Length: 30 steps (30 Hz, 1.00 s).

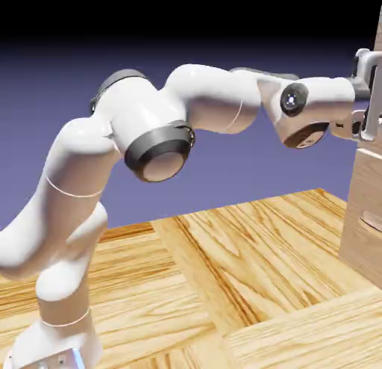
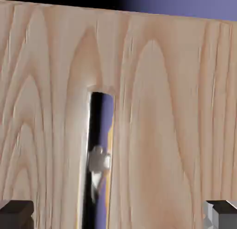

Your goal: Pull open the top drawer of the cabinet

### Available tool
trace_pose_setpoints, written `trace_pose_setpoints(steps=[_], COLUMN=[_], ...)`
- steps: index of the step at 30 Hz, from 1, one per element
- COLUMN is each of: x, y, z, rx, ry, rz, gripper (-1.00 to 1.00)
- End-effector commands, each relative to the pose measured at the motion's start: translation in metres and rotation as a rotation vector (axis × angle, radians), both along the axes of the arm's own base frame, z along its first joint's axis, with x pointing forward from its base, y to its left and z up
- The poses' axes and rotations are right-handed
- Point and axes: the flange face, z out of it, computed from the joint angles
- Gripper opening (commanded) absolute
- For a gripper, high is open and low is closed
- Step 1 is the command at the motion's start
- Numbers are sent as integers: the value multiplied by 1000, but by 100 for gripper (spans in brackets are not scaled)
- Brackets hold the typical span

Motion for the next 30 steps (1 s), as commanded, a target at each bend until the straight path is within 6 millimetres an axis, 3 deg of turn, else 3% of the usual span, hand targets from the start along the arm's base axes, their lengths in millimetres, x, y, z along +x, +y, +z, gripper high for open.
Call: trace_pose_setpoints(steps=[1, 7, 16, 17, 30], x=[4, 17, 67, 67, -5], y=[3, 18, 18, 18, 18], z=[0, 5, 5, 5, 5], rx=[8, 38, 38, 38, 37], ry=[-7, -47, -46, -46, -46], rz=[-8, -36, -36, -36, -36], gripper=[100, 100, 100, -100, -100])
